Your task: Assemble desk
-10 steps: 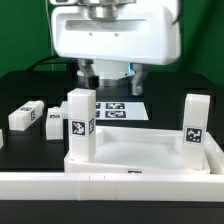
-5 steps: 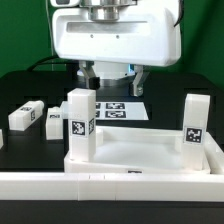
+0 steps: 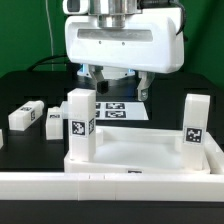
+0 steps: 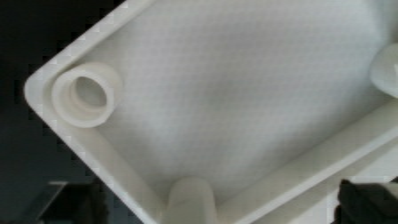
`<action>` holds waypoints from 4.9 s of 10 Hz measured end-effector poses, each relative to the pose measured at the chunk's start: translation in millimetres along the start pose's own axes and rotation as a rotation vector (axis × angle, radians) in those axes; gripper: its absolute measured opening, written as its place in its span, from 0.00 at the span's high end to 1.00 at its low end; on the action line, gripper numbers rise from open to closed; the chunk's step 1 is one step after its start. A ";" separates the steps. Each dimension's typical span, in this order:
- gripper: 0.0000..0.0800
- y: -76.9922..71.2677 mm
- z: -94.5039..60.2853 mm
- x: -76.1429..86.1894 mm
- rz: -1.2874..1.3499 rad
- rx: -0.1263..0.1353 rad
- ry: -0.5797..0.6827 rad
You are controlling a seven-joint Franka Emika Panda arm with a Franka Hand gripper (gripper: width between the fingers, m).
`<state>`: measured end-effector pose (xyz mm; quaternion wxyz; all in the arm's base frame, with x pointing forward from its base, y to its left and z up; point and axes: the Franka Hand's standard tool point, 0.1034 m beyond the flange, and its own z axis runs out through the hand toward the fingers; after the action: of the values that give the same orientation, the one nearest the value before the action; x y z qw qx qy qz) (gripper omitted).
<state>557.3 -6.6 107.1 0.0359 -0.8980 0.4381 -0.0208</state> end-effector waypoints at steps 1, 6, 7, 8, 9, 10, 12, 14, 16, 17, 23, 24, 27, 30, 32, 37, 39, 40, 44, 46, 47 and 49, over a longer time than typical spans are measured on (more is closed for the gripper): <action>0.19 1.0 4.7 -3.6 0.131 -0.004 -0.001; 0.19 1.2 18.4 -20.7 0.526 0.010 -0.020; 0.19 0.0 19.0 -22.7 0.591 0.013 -0.027; 0.19 -0.9 19.4 -24.2 0.637 0.016 -0.033; 0.19 -1.5 19.7 -25.3 0.667 0.018 -0.039; 0.19 1.1 21.8 -27.7 0.766 0.019 -0.054; 0.19 15.5 35.8 -42.7 0.814 -0.023 -0.063; 0.19 27.7 53.2 -47.5 0.842 -0.049 -0.061; 0.19 37.6 73.1 -49.7 0.825 -0.087 -0.055; 0.19 40.9 81.5 -51.6 0.822 -0.103 -0.053; 0.46 37.2 92.6 -52.2 0.778 -0.131 -0.061; 0.46 37.2 92.7 -52.4 0.777 -0.132 -0.061; 0.91 35.5 91.6 -50.7 0.774 -0.123 -0.056; 0.91 35.0 91.3 -50.2 0.773 -0.120 -0.055; 0.91 34.5 91.1 -49.5 0.772 -0.117 -0.052; 0.92 56.5 84.4 -40.6 0.535 -0.119 -0.064; 0.92 65.3 85.4 -31.6 0.483 -0.112 -0.052; 0.92 64.7 85.4 -31.9 0.418 -0.109 -0.055; 0.92 76.8 86.0 -25.4 0.183 -0.111 -0.066; 0.92 87.8 86.4 -12.0 -0.033 -0.107 -0.073; 0.92 87.5 86.2 -11.3 -0.108 -0.103 -0.076; 0.92 87.3 86.4 -11.8 -0.212 -0.099 -0.081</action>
Offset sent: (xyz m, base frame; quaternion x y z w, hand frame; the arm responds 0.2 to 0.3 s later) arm -0.0161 -0.0087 -0.0165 0.0052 0.0380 0.2820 0.9587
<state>487.4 -46.9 13.7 0.0068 -0.9400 0.3394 0.0337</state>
